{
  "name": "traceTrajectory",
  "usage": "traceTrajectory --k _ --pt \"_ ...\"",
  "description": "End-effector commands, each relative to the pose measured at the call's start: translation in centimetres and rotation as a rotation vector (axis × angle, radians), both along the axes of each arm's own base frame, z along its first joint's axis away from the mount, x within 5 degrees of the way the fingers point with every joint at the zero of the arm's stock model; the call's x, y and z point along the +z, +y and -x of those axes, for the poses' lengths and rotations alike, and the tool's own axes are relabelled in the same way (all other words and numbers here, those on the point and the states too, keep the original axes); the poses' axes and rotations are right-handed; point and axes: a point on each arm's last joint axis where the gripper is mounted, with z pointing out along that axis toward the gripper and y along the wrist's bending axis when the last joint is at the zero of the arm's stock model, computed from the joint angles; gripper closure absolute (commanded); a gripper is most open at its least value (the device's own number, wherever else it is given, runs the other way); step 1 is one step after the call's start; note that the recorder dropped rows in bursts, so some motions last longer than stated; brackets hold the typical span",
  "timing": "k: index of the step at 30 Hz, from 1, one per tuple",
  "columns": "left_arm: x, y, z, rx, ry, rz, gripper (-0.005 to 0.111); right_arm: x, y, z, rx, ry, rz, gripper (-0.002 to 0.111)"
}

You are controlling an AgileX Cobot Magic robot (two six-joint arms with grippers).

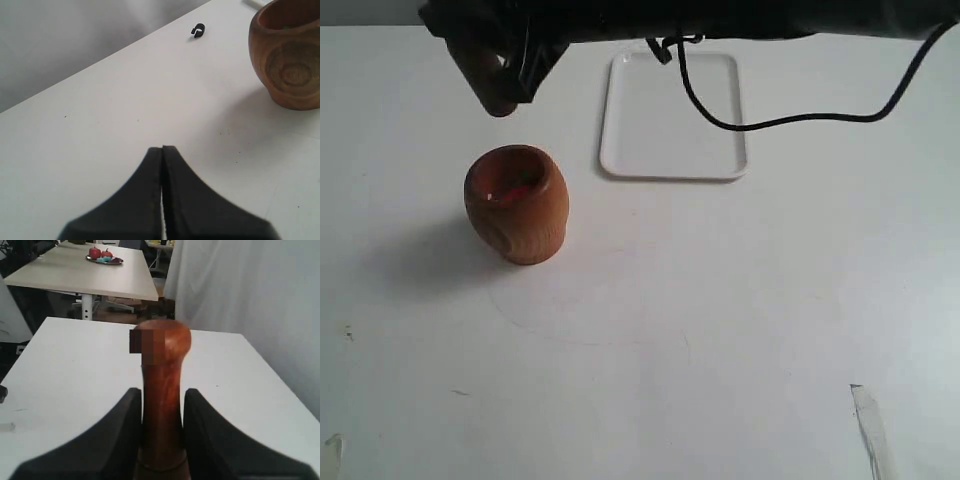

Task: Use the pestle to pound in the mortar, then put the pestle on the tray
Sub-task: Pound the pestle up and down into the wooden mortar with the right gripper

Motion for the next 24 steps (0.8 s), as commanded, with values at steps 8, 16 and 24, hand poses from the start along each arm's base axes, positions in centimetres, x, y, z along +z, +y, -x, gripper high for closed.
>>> traceTrajectory --k 8,16,24 --pt "0.0 -0.1 0.0 -0.006 -0.004 0.015 0.107 -13.1 1.8 -1.7 0.031 0.213 0.19 0.108" --pt "0.0 -0.1 0.0 -0.006 -0.004 0.015 0.107 -7.2 1.4 -0.9 0.066 0.126 0.086 0.108" --pt "0.0 -0.1 0.0 -0.006 -0.004 0.015 0.107 1.0 -0.2 0.8 0.064 -0.018 -0.037 0.108"
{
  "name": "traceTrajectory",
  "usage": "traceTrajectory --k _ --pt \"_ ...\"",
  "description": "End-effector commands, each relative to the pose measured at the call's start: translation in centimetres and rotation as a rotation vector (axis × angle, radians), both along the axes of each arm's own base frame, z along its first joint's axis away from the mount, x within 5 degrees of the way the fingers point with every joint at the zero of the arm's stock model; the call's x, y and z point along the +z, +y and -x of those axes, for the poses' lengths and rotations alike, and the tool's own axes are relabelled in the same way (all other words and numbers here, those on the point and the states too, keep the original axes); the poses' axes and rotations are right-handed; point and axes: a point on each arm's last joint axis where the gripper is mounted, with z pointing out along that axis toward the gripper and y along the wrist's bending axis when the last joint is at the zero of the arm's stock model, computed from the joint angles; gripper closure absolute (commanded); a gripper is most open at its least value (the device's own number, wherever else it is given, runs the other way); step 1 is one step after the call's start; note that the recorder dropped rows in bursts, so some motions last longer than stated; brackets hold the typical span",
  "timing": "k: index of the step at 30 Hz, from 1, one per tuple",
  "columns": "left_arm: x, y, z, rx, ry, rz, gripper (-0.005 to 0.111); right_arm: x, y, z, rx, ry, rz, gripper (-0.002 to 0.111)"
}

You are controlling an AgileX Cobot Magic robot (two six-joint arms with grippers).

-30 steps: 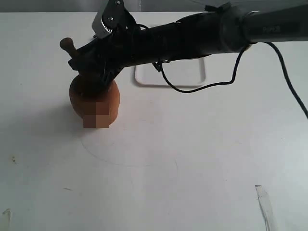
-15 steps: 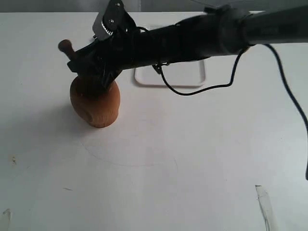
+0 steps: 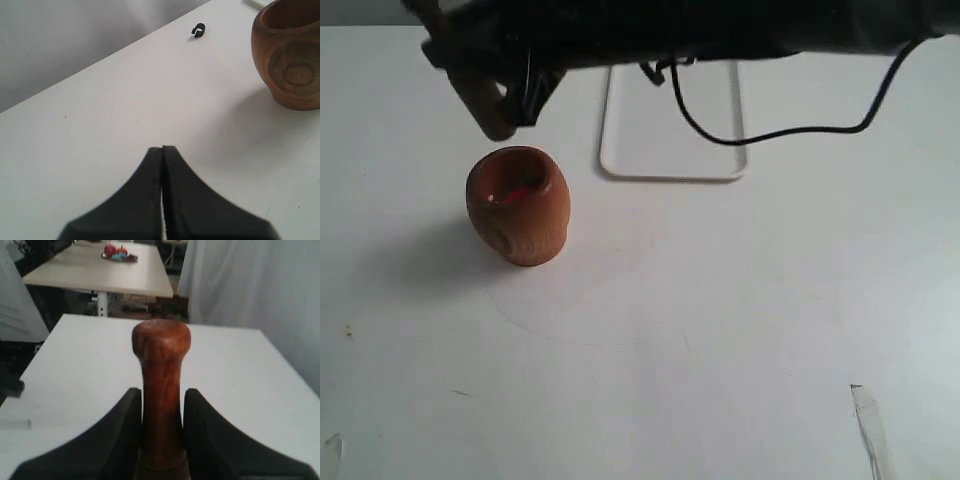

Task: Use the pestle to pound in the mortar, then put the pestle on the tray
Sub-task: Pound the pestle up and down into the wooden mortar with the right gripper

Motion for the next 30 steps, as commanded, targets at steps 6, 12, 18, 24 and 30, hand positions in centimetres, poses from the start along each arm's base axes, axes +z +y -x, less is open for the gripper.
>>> traceTrajectory --k 6,12,18,24,30 --pt "0.0 -0.1 0.0 -0.006 -0.004 0.015 0.107 -2.2 0.4 -0.3 0.012 0.033 0.028 0.108" --pt "0.0 -0.1 0.0 -0.006 -0.004 0.015 0.107 -11.3 1.4 -1.6 0.005 0.182 0.171 0.108" --pt "0.0 -0.1 0.0 -0.006 -0.004 0.015 0.107 -11.3 1.5 -1.5 0.018 0.184 0.161 0.108" --pt "0.0 -0.1 0.0 -0.006 -0.004 0.015 0.107 -3.7 0.6 -1.0 -0.026 0.045 0.067 0.108" --pt "0.0 -0.1 0.0 -0.006 -0.004 0.015 0.107 3.8 -1.5 -0.3 -0.166 -0.126 0.013 0.108"
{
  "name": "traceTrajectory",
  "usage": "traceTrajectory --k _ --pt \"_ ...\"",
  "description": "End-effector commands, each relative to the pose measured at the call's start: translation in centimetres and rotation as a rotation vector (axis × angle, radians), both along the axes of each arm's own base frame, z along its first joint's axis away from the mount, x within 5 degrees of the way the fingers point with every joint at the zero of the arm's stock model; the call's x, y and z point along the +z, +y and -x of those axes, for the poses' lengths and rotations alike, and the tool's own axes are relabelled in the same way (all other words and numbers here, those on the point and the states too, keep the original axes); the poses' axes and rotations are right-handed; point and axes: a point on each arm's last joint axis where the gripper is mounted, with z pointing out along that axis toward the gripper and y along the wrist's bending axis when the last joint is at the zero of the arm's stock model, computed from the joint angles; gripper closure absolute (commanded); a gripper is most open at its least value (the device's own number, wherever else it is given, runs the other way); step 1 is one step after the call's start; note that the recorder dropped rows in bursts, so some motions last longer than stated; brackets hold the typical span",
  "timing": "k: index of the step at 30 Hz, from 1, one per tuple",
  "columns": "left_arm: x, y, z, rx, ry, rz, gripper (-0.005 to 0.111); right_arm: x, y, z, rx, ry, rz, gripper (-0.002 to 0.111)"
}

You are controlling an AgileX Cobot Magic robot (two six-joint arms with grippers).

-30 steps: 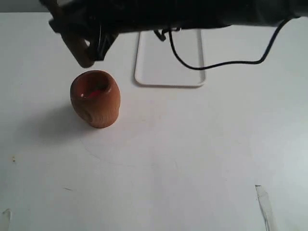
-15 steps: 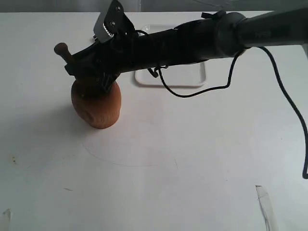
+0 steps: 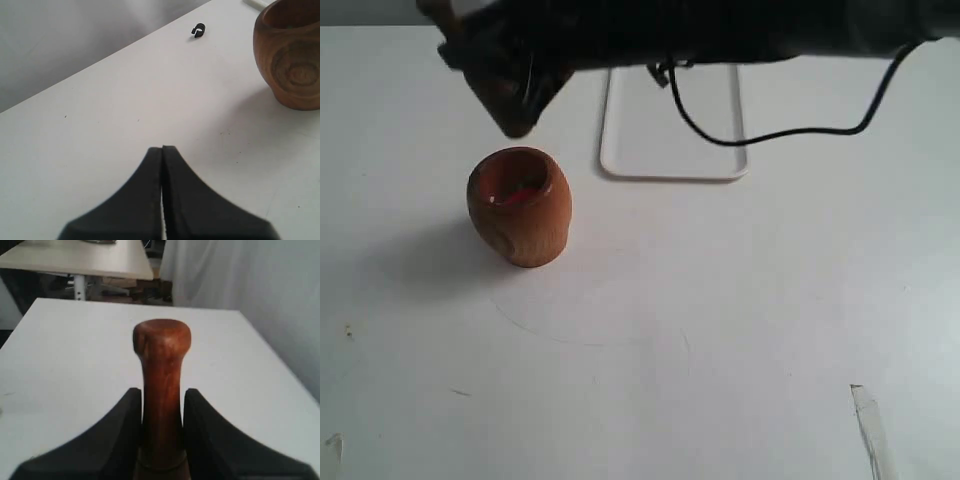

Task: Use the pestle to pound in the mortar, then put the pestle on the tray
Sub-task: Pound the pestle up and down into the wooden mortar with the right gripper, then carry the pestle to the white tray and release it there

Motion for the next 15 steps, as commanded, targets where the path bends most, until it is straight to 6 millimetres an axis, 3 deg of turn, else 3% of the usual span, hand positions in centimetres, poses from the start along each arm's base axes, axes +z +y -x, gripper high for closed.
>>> traceTrajectory --k 1,3,7,12,15 --pt "0.0 -0.1 0.0 -0.006 -0.004 0.015 0.107 5.0 -1.7 0.5 -0.107 -0.14 -0.021 0.108" --pt "0.0 -0.1 0.0 -0.006 -0.004 0.015 0.107 5.9 -2.3 0.3 -0.17 -0.188 0.004 0.108" --pt "0.0 -0.1 0.0 -0.006 -0.004 0.015 0.107 5.8 -3.1 -1.1 -0.345 -0.225 0.073 0.108" --pt "0.0 -0.1 0.0 -0.006 -0.004 0.015 0.107 3.4 -4.8 -4.4 -0.702 -0.251 0.256 0.108" --pt "0.0 -0.1 0.0 -0.006 -0.004 0.015 0.107 1.9 -5.1 -5.3 -0.754 -0.265 0.321 0.108"
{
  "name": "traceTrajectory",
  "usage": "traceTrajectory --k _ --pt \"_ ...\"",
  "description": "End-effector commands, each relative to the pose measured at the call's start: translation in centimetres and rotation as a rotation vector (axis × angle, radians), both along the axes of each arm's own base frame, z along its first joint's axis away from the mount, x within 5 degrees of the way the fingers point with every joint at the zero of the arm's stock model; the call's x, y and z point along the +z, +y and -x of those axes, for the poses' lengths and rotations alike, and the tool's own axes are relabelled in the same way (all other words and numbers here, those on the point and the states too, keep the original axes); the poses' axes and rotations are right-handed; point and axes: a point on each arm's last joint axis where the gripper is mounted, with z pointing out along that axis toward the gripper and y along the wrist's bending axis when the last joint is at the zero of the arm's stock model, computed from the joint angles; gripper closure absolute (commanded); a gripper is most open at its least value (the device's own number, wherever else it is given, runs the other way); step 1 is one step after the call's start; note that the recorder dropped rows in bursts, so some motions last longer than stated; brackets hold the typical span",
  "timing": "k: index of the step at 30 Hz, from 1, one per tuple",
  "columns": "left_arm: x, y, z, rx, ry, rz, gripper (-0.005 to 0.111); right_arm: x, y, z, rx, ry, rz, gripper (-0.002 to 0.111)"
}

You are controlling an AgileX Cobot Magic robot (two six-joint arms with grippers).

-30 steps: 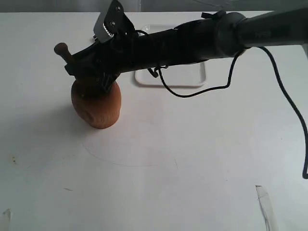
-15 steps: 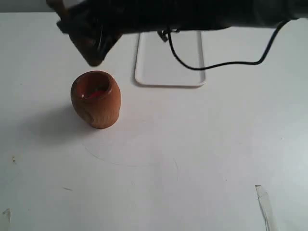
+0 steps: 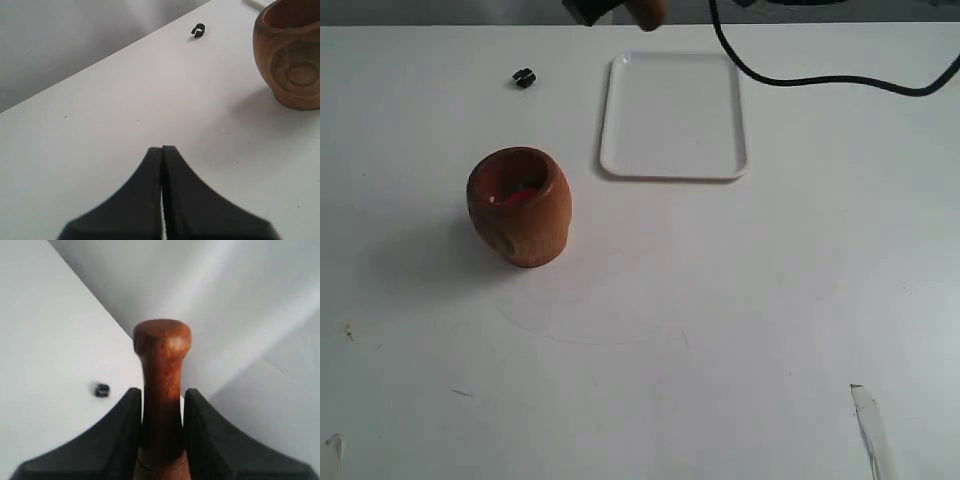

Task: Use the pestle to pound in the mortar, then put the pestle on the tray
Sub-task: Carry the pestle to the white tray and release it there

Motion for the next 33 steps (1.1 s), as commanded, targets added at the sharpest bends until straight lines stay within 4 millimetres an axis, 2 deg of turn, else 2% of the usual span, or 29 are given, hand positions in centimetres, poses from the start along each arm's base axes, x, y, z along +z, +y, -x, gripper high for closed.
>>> traceTrajectory --k 1,4,7,9,11,12,14,18,20,27,31,33 --pt "0.0 -0.1 0.0 -0.006 -0.004 0.015 0.107 -2.0 -0.5 -1.2 -0.098 -0.006 0.089 0.108" --pt "0.0 -0.1 0.0 -0.006 -0.004 0.015 0.107 -2.6 -0.3 -1.3 -0.07 -0.002 0.102 0.108" --pt "0.0 -0.1 0.0 -0.006 -0.004 0.015 0.107 -4.0 -0.9 -2.2 -0.042 0.034 0.106 0.108" --pt "0.0 -0.1 0.0 -0.006 -0.004 0.015 0.107 -4.9 -1.9 -2.5 0.01 0.08 0.089 0.108" --pt "0.0 -0.1 0.0 -0.006 -0.004 0.015 0.107 -5.9 -4.0 -3.9 -0.088 0.136 0.065 0.108" --pt "0.0 -0.1 0.0 -0.006 -0.004 0.015 0.107 -6.6 -4.8 -4.8 -0.089 0.189 0.01 0.108" --pt "0.0 -0.1 0.0 -0.006 -0.004 0.015 0.107 -8.7 -5.3 -5.7 0.033 0.282 -0.071 0.108" --pt "0.0 -0.1 0.0 -0.006 -0.004 0.015 0.107 -13.5 -5.9 -8.0 -0.124 0.346 0.019 0.108" --pt "0.0 -0.1 0.0 -0.006 -0.004 0.015 0.107 -15.0 -5.4 -8.5 -0.101 0.361 0.027 0.108" --pt "0.0 -0.1 0.0 -0.006 -0.004 0.015 0.107 -16.8 -4.9 -9.9 -0.158 0.403 0.006 0.108" --pt "0.0 -0.1 0.0 -0.006 -0.004 0.015 0.107 -17.0 -4.9 -9.9 -0.157 0.405 0.008 0.108" --pt "0.0 -0.1 0.0 -0.006 -0.004 0.015 0.107 -17.0 -4.9 -9.9 -0.158 0.406 0.009 0.104"
